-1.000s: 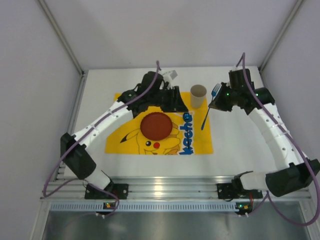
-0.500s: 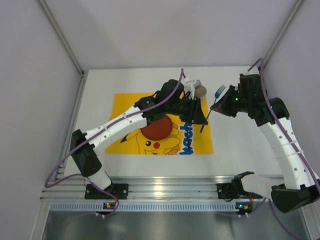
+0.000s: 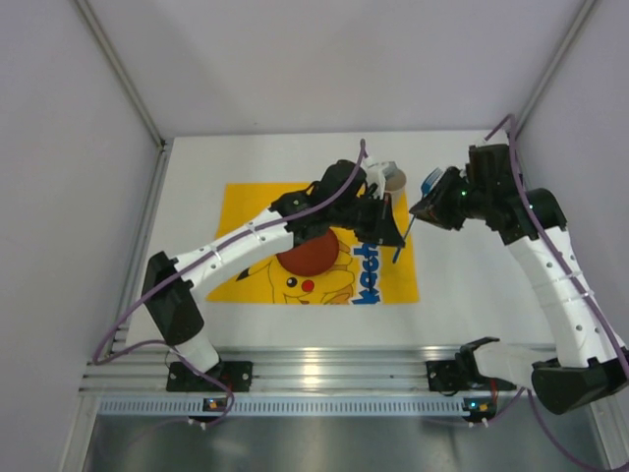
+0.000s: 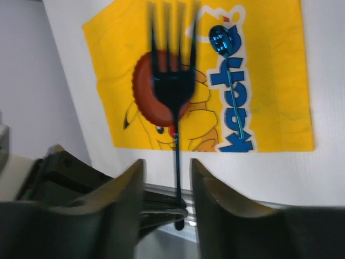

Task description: Set the dinner table for one person

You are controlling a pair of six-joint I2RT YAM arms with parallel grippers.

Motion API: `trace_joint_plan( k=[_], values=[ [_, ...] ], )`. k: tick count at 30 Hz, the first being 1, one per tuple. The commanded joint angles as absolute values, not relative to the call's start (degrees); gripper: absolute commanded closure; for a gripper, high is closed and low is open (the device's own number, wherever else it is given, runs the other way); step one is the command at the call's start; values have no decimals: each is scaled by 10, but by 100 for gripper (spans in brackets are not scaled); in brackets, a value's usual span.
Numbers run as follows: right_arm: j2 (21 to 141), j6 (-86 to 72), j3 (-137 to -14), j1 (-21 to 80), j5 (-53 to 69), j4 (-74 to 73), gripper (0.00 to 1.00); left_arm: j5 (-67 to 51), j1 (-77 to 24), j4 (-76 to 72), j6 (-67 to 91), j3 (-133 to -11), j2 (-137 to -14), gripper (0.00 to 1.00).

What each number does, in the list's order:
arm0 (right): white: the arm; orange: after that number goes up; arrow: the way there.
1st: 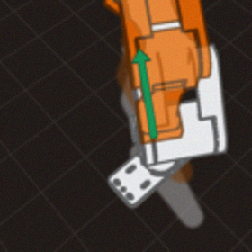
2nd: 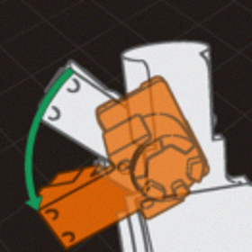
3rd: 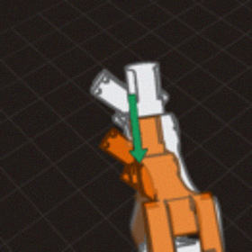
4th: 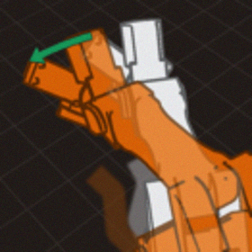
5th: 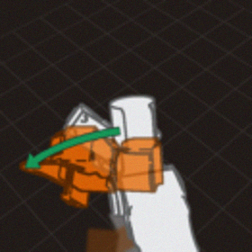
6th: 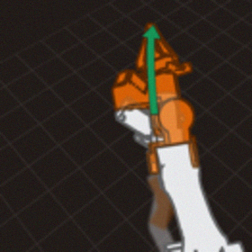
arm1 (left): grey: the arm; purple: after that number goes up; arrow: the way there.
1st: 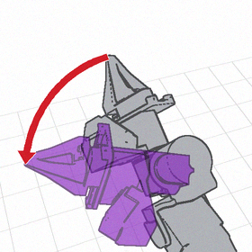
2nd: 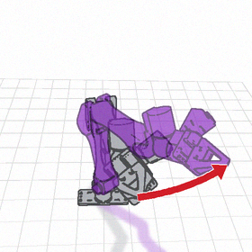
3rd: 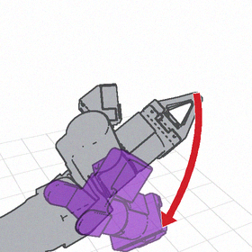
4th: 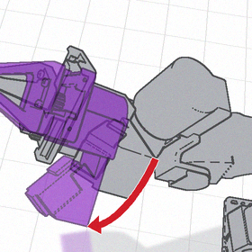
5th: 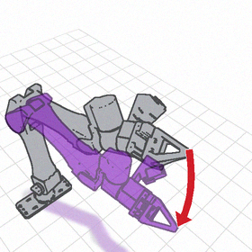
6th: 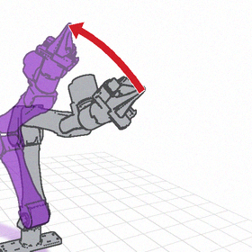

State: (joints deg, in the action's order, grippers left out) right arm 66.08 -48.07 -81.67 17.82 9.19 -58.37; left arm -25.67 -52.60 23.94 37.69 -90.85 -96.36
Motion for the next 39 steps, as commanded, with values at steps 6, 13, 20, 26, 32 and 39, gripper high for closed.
trace_joint_plan(
  k=[6, 13, 20, 26, 32, 39],
  values=[
    [718, -436, -999, 181, 167, -558, 0, -196, -485, 244, 354, -852, -867, 100],
    [753, -408, -1122, 180, 207, -564, 0, -190, -279, 307, 363, -684, -681, 100],
    [733, -408, -978, 157, 255, -534, 0, -393, -60, 308, 326, -487, -658, 100],
    [737, -379, -940, 155, 285, -539, 0, -475, 24, 244, 290, -456, -711, 100],
    [724, -356, -911, 141, 300, -550, 0, -475, 76, 270, 231, -503, -772, 100],
    [720, -325, -888, 129, 318, -563, 0, -538, 83, 187, 266, -496, -912, 100]
  ],
)
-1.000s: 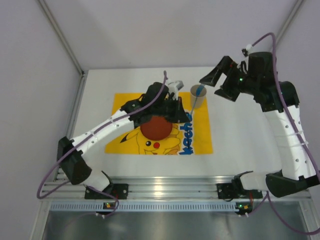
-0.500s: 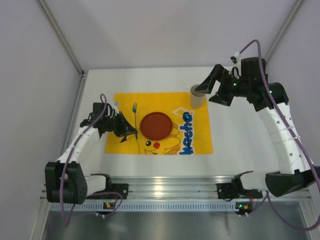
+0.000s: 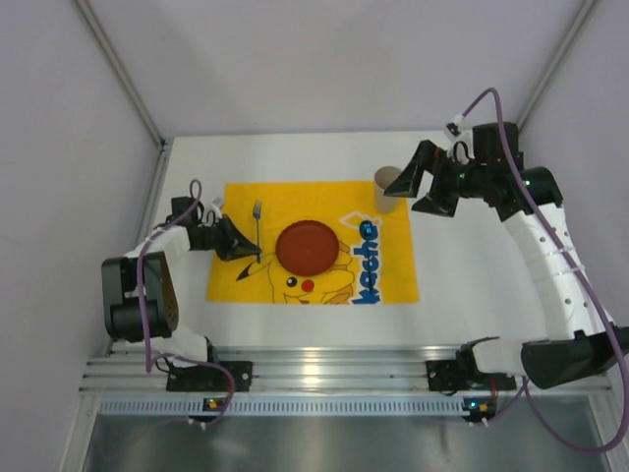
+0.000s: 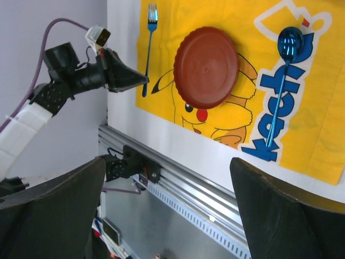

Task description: Set the dinner table for one person

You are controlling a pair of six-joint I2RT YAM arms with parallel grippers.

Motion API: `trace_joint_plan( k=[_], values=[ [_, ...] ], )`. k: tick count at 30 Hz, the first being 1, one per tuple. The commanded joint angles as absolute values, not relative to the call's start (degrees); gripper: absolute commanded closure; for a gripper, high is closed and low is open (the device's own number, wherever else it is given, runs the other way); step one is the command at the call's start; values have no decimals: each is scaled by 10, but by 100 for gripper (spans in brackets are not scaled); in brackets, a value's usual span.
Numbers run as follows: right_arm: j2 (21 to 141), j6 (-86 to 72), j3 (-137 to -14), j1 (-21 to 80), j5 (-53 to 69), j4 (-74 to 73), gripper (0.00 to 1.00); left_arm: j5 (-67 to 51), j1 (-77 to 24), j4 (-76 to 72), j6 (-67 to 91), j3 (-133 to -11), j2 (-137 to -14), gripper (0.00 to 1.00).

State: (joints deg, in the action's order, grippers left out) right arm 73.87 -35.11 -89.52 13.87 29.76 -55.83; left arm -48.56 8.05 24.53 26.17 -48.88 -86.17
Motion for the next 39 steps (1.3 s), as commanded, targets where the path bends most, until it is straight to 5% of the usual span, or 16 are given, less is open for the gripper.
trace_joint_plan(
  k=[1, 17, 21, 22, 29, 31, 39],
  values=[
    [720, -323, -884, 129, 318, -564, 0, -547, 83, 181, 268, -499, -927, 100],
    [715, -324, -845, 129, 328, -553, 0, -447, 98, 317, 214, -533, -998, 100],
    [719, -323, -846, 130, 327, -553, 0, -421, 100, 349, 207, -558, -1001, 82],
    [719, -323, -846, 130, 327, -553, 0, -418, 100, 351, 207, -563, -996, 68],
    [717, -310, -847, 130, 309, -555, 0, -367, 100, 392, 214, -611, -949, 42],
    [714, -297, -862, 129, 288, -562, 0, -339, 99, 409, 214, -636, -926, 27],
    [683, -238, -972, 132, 219, -586, 0, -207, 91, 482, 244, -749, -811, 28]
  ],
)
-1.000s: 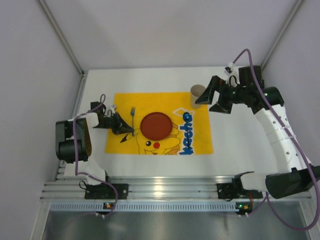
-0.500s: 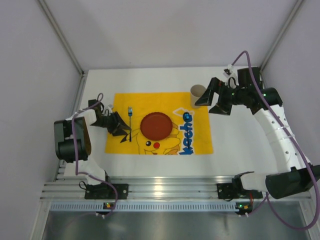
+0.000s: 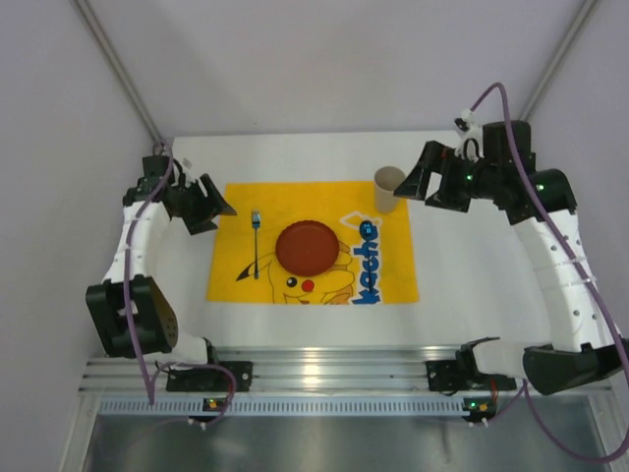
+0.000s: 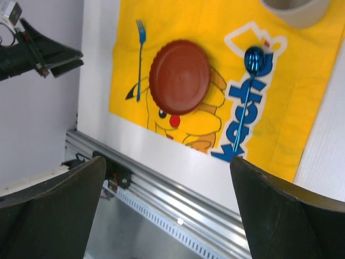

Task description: Set the dinner table for one person

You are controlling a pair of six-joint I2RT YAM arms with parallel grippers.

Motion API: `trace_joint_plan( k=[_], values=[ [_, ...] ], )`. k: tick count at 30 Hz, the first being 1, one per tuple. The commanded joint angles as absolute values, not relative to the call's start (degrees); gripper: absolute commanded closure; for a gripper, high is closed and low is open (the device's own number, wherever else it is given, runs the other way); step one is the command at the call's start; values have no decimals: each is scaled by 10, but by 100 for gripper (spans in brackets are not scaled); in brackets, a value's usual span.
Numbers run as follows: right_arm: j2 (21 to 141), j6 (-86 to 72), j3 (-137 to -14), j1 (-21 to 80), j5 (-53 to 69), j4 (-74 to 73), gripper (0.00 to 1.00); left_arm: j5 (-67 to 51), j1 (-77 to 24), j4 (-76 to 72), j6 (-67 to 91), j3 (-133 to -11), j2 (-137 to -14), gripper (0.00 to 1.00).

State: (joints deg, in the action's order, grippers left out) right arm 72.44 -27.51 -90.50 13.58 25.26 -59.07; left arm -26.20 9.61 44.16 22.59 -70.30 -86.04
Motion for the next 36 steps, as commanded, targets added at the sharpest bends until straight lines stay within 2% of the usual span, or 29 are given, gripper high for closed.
trace_joint_plan(
  k=[1, 5, 9, 10, 11, 13, 15, 16, 17, 19, 20, 24, 28, 34, 36],
  values=[
    [667, -236, -983, 133, 208, -586, 0, -191, 81, 495, 249, -758, -802, 30],
    [570, -257, -950, 133, 129, -541, 0, -159, 29, 441, 298, -707, -662, 30],
    [438, -330, -749, 132, 59, -497, 0, -132, 5, 405, 338, -640, -525, 26],
    [386, -395, -708, 132, 25, -493, 0, -127, 3, 406, 334, -632, -482, 26],
    [363, -400, -679, 132, 14, -487, 0, -120, 2, 410, 328, -620, -463, 18],
    [315, -364, -601, 133, 64, -442, 0, -54, 3, 439, 316, -614, -426, 18],
    [308, -349, -555, 132, 90, -431, 0, -17, 3, 483, 283, -609, -411, 17],
    [315, -357, -545, 132, 82, -451, 0, -5, 2, 489, 273, -605, -389, 5],
    [327, -360, -541, 133, 71, -467, 0, 50, 2, 492, 261, -593, -375, 2],
    [367, -353, -527, 132, 64, -497, 0, 115, 2, 490, 234, -579, -330, 1],
    [392, -351, -520, 132, 66, -504, 0, 188, 3, 480, 216, -579, -317, 1],
    [413, -349, -487, 132, 110, -485, 0, 252, 3, 432, 108, -554, -279, 1],
    [389, -359, -460, 134, 178, -418, 0, 214, 3, 425, 58, -556, -309, 2],
    [350, -376, -441, 137, 227, -364, 0, 56, 2, 354, 176, -505, -314, 1],
    [339, -376, -442, 141, 229, -356, 0, 40, 2, 305, 206, -469, -315, 2]
  ],
)
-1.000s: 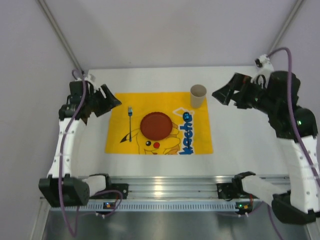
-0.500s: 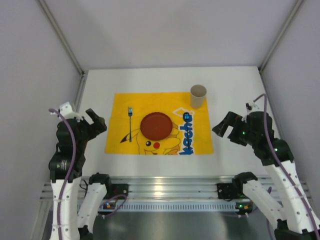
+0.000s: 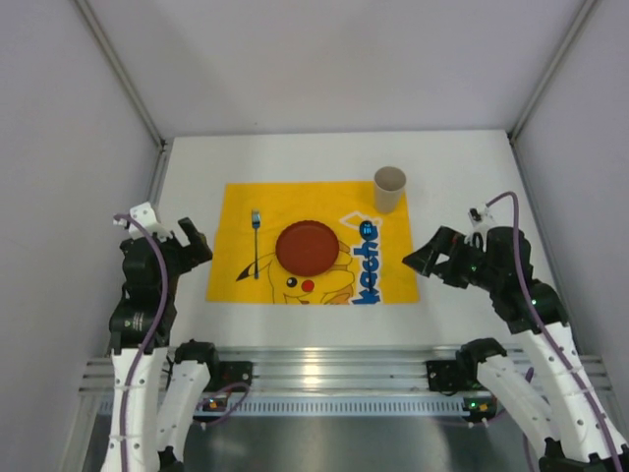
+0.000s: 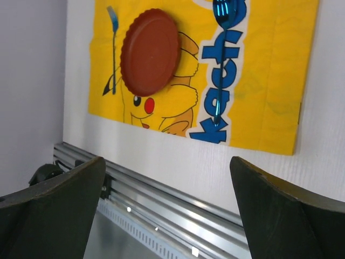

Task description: Set the dinner table for one person

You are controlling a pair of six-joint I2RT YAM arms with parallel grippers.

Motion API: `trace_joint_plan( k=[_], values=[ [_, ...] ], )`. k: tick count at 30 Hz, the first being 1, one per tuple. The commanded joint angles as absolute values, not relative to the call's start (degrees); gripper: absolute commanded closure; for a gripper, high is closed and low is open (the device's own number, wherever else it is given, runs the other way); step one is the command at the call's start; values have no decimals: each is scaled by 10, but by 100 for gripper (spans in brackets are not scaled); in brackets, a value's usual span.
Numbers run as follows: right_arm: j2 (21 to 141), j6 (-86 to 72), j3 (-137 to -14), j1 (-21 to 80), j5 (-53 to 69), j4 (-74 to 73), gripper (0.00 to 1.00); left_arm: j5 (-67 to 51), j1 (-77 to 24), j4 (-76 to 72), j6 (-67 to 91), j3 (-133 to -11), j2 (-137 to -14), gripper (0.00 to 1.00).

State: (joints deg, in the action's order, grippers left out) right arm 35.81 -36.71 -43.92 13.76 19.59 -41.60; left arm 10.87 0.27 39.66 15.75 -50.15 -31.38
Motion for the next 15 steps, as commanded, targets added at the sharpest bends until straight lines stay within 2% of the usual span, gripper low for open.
trace_joint_plan(
  k=[1, 4, 9, 15],
  values=[
    [338, -374, -444, 142, 228, -357, 0, 31, 2, 291, 217, -461, -316, 1],
    [353, -349, -464, 142, 213, -382, 0, 10, 3, 239, 195, -425, -315, 2],
    [373, -293, -517, 143, 180, -412, 0, 150, 2, 212, 146, -405, -328, 2],
    [379, -276, -544, 148, 159, -417, 0, 168, 3, 123, 98, -352, -352, 2]
  ],
)
